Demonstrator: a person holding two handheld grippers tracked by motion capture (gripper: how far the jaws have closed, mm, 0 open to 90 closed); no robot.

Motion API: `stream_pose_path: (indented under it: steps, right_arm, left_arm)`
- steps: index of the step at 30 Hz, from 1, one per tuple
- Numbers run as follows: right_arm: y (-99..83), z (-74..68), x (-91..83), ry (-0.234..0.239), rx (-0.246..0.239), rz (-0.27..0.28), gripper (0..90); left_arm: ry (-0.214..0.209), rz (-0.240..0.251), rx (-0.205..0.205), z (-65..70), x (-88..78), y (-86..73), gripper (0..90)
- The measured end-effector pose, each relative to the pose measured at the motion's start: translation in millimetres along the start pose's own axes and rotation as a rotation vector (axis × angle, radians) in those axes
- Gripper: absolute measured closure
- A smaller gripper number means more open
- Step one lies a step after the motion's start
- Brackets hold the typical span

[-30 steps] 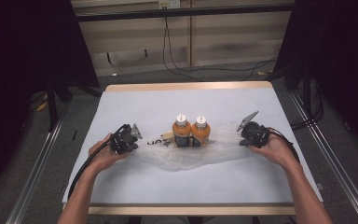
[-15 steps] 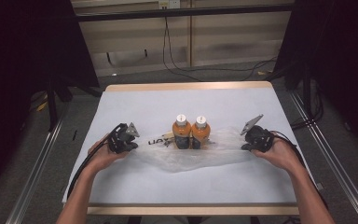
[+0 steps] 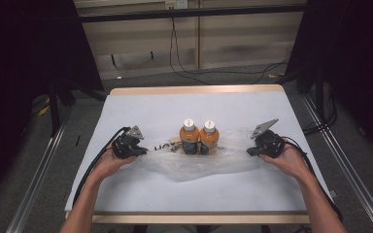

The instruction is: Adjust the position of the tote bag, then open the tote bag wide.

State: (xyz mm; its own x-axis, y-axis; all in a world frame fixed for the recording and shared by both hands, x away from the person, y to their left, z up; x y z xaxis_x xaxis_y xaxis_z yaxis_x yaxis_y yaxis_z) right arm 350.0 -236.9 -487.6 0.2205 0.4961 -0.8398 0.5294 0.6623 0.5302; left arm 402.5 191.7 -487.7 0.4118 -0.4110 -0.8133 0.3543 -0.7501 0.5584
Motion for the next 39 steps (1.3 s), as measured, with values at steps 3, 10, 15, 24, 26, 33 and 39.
stream_pose_path:
  steps: [3,10,15,24,26,33,39]
  right_arm:
    - [2.8,-1.0,-7.6,0.021,-0.005,0.061,90.0]
    - [10.8,-3.2,-21.8,0.053,-0.014,0.194,90.0]
    - [14.9,-6.7,-26.8,0.079,-0.013,0.240,90.0]
    - [25.4,-12.4,-29.7,0.100,-0.018,0.306,90.0]
    - [27.4,-13.5,-28.4,0.100,-0.020,0.304,90.0]
    - [35.9,-19.5,-25.6,0.123,-0.018,0.331,90.0]
    - [37.8,-23.1,-24.7,0.135,-0.014,0.345,90.0]
  left_arm:
    - [-0.027,0.056,-0.029,-0.9,-6.0,3.2,90.0]
    - [-0.091,0.228,-0.111,-0.1,-25.4,15.4,90.0]
    - [-0.108,0.283,-0.127,2.7,-33.8,21.4,90.0]
    - [-0.115,0.351,-0.158,5.1,-40.1,28.6,90.0]
    - [-0.117,0.356,-0.156,7.8,-39.7,30.6,90.0]
    - [-0.132,0.347,-0.118,20.2,-34.1,36.5,90.0]
    - [-0.148,0.358,-0.109,33.4,-32.3,44.1,88.4]
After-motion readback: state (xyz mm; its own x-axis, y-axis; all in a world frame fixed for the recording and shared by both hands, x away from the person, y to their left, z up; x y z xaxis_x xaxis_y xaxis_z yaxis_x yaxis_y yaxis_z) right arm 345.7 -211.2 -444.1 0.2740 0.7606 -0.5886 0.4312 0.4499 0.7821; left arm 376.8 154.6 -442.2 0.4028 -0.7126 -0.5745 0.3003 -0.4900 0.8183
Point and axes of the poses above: each handheld gripper's, and its own axes: x roughly forward along the jaws, y roughly out of its top, z roughly to its right, the point moved 4 cm from there along x, roughly forward along the jaws, and after that the axes turned 10 degrees about y, right-handed, at the moved point
